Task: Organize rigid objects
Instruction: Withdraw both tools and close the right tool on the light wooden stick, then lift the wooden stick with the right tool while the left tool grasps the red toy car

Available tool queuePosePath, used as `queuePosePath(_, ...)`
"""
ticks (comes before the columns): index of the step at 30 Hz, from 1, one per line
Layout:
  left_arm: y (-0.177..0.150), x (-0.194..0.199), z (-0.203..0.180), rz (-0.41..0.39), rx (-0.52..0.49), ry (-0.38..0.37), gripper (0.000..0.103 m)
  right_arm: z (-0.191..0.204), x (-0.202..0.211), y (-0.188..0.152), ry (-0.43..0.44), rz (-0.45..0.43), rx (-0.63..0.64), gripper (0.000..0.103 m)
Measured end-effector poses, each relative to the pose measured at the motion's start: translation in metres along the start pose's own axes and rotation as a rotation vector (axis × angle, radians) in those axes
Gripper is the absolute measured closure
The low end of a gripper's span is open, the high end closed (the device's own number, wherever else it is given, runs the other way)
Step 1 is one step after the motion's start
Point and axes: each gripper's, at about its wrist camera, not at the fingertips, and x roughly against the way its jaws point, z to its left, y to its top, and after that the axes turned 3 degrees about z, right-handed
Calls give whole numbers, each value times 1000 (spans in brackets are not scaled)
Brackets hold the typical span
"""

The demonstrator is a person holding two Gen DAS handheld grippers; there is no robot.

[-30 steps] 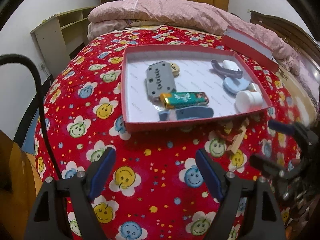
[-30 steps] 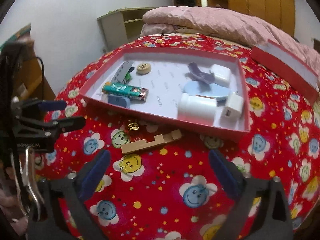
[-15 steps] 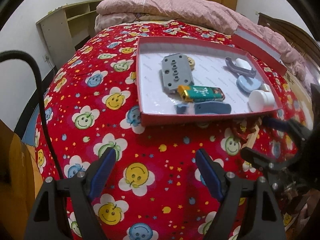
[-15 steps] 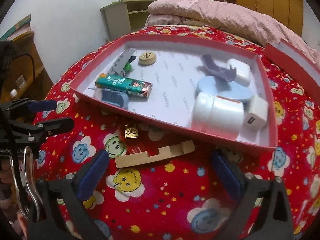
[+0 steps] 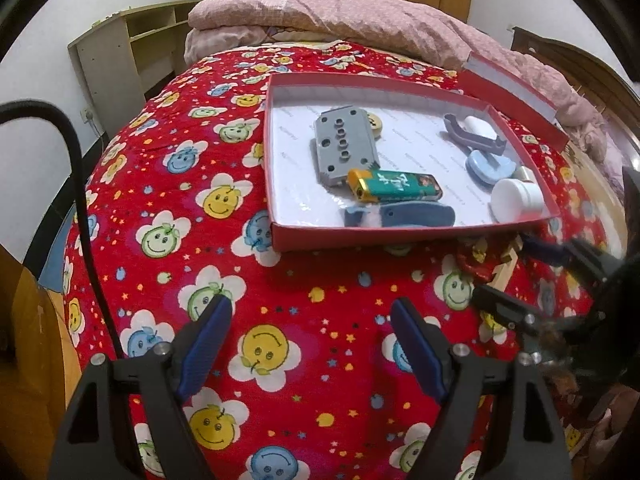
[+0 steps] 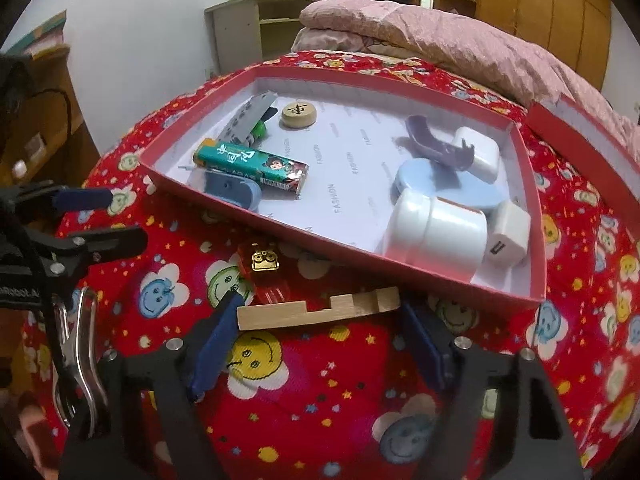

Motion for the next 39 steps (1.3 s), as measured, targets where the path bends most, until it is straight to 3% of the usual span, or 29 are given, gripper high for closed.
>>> queuePosePath(4, -1, 1, -11, -7, -27, -27, 18, -5, 9, -8, 1, -7, -33, 24)
queuePosePath(12, -1, -1, -45, -23, -129, -58, 18, -22, 39, -36, -75, -10, -96, 24)
queuePosePath(21, 10, -12, -80, -42, -188, -78, 18, -32, 47, -59, -83, -12, -129, 24)
queuePosePath(26, 12, -25, -96, -36, -212, -56, 27, -31, 41, -67, -79, -9, -121, 24)
queuePosePath(34, 15, -34, -107, -44, -216, -32, 29, -32, 43, -70, -56, -27, -135, 24)
queuePosePath(39, 13, -32, -110, -57, -224, -40, 45, -35, 43, -71, -44, -35, -144, 24)
